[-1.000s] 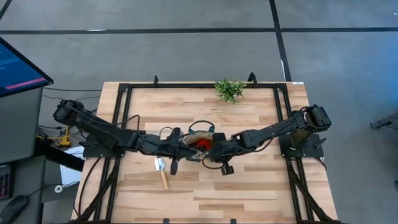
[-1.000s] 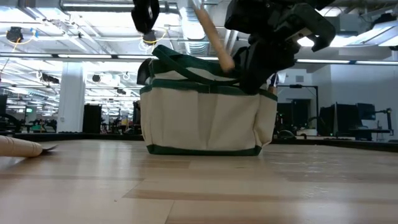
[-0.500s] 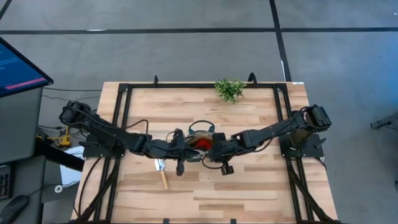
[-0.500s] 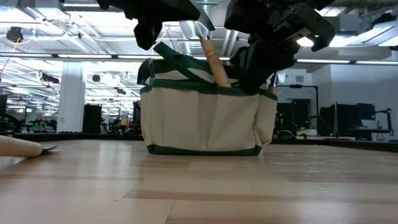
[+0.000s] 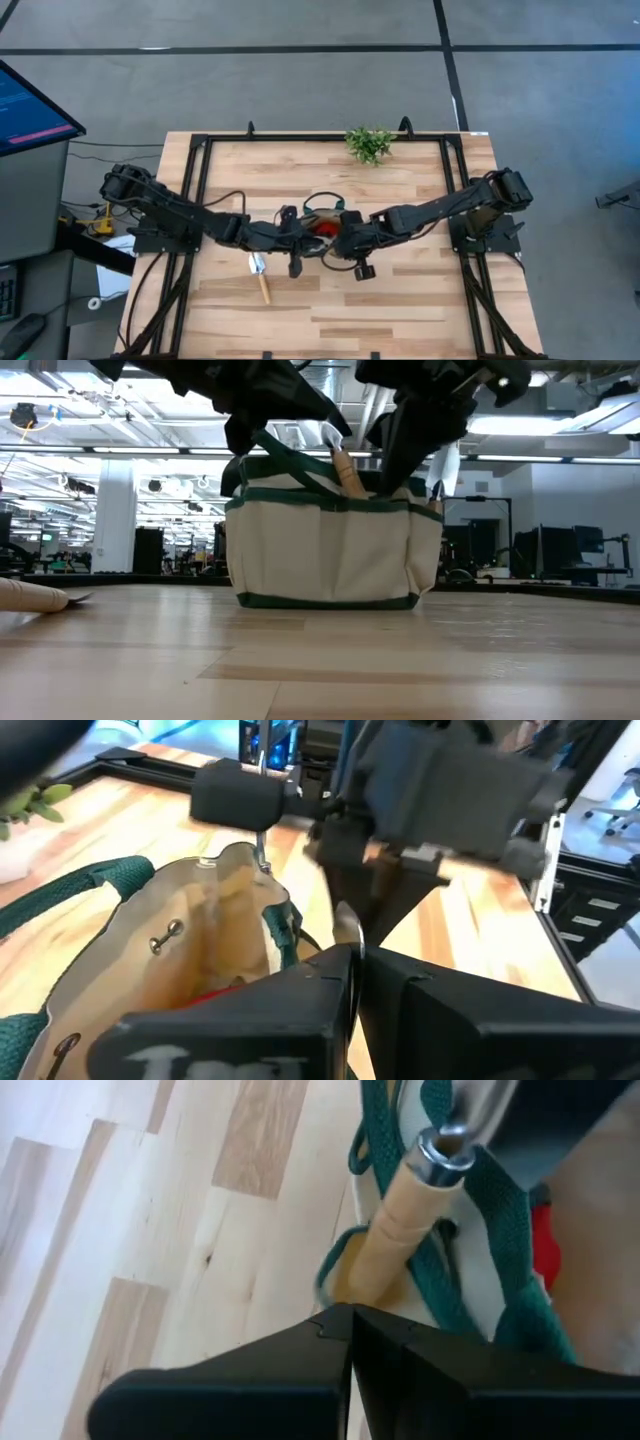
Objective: Pick & Place Garden tools in Gardening bag
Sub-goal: Put the brown trowel into the gardening bag
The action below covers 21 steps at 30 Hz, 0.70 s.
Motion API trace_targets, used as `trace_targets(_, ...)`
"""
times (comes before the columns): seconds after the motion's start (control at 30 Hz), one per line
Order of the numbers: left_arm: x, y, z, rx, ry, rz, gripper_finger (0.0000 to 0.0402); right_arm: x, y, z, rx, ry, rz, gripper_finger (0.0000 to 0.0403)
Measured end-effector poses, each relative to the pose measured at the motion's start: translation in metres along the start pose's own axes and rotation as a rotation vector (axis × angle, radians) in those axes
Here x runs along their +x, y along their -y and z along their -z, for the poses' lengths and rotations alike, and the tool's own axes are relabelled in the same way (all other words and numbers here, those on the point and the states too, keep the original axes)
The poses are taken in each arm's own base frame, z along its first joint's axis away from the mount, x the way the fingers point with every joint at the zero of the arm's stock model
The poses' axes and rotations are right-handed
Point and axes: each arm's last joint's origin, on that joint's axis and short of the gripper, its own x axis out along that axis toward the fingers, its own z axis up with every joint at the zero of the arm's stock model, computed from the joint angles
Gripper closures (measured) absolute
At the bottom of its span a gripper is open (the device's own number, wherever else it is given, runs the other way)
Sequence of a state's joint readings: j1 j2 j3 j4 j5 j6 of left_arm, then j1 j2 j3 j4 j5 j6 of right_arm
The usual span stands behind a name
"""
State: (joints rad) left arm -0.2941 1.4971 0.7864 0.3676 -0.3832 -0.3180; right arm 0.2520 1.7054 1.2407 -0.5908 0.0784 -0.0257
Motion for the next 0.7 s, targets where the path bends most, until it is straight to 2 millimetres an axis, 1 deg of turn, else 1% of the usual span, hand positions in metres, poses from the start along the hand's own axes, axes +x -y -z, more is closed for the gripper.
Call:
trace_targets(0.23,0.003,-0.007,-0.001,0.002,-0.016,0.01,0.0401,-0.027,0.002,-0.014,-0.008,-0.072,-0.002,0.0403)
trace_targets(0.33,0.004,-0.009,-0.002,0.033,-0.016,0.005,0.0401,-0.037,0.003,-0.02,-0.009,-0.083,-0.003,0.0403)
trace_targets(0.53,0.006,-0.014,0.002,0.051,-0.051,-0.019,0.0401,-0.064,0.005,-0.024,-0.006,-0.008,0.0,0.0403)
trace_targets(0.7,0.011,-0.016,0.008,0.058,-0.077,-0.033,0.0401,-0.089,0.005,-0.026,0.0,0.1,0.006,0.0403)
